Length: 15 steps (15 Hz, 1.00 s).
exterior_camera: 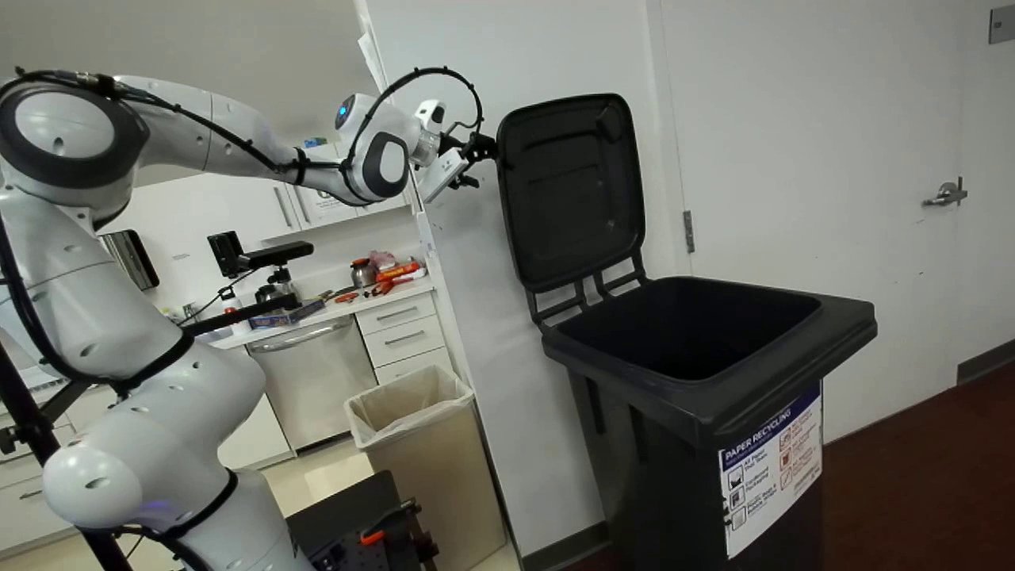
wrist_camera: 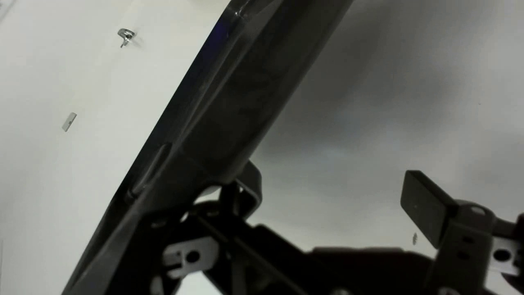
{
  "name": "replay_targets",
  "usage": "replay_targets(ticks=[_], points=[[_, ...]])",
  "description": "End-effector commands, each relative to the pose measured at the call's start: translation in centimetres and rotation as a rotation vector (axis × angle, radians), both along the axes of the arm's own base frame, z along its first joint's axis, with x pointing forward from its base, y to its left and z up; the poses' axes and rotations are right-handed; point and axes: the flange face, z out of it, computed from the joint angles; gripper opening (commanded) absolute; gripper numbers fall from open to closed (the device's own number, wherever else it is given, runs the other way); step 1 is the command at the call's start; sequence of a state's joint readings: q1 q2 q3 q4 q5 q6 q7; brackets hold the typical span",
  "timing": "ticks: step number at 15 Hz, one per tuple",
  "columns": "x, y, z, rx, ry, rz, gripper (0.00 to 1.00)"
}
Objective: Open the lid of the rubbish bin.
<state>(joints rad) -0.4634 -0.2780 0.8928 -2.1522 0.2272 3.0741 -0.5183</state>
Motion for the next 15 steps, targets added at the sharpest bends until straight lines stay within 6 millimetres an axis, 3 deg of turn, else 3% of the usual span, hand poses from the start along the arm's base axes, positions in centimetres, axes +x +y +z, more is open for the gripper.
replay_targets(ticks=[1,5,10,12,15], points=[[-0.7,2.4,1.5,-0.111,-0.005,0.016,1.00],[-1.8,5.2,1.6,-0.266,-0.038,0.057,1.00],[-4.7,8.7,1.2,-0.468,-0.129,0.116,1.00],[-6.2,10.3,1.8,-0.546,-0.183,0.132,1.00],[-8.3,11.0,3.4,-0.643,-0.280,0.113,1.00]])
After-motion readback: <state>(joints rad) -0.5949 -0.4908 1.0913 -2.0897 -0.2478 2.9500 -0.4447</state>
